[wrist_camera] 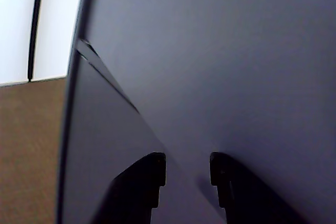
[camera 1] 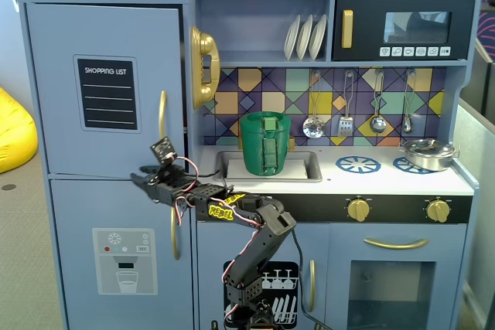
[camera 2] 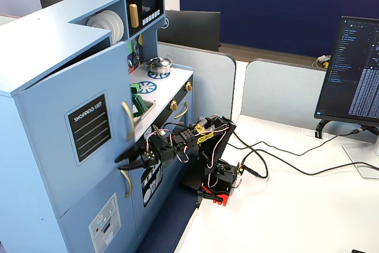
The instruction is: Close the left cabinet door
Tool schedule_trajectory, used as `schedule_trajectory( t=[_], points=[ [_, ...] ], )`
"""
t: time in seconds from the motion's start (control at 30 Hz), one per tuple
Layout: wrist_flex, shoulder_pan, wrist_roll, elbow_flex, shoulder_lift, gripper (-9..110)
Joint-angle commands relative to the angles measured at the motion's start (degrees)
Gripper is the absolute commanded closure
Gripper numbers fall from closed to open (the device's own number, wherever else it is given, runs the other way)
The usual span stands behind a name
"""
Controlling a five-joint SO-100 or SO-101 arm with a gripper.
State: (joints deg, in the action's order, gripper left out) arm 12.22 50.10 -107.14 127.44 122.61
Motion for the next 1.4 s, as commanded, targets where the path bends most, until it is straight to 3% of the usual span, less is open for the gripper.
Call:
schedule_trajectory(
  t=[0.0,0.23,0.43,0.6,0.83,1.03,1.37],
  points=[
    [-0.2,-4.6,-0.9,-7.2,-1.7,102],
    [-0.2,-6.9,-1.3,-8.9,-3.9,102],
    [-3.7,-6.1,1.5,1.8,6.2,102],
    [-20.8,-13.2,2.2,14.6,21.7,102],
    [-59.9,-35.2,8.6,23.6,35.9,102],
    [-77.3,-47.1,13.4,35.8,48.5,101],
    [-97.1,-52.4,17.0,43.5,59.4,101]
  ],
)
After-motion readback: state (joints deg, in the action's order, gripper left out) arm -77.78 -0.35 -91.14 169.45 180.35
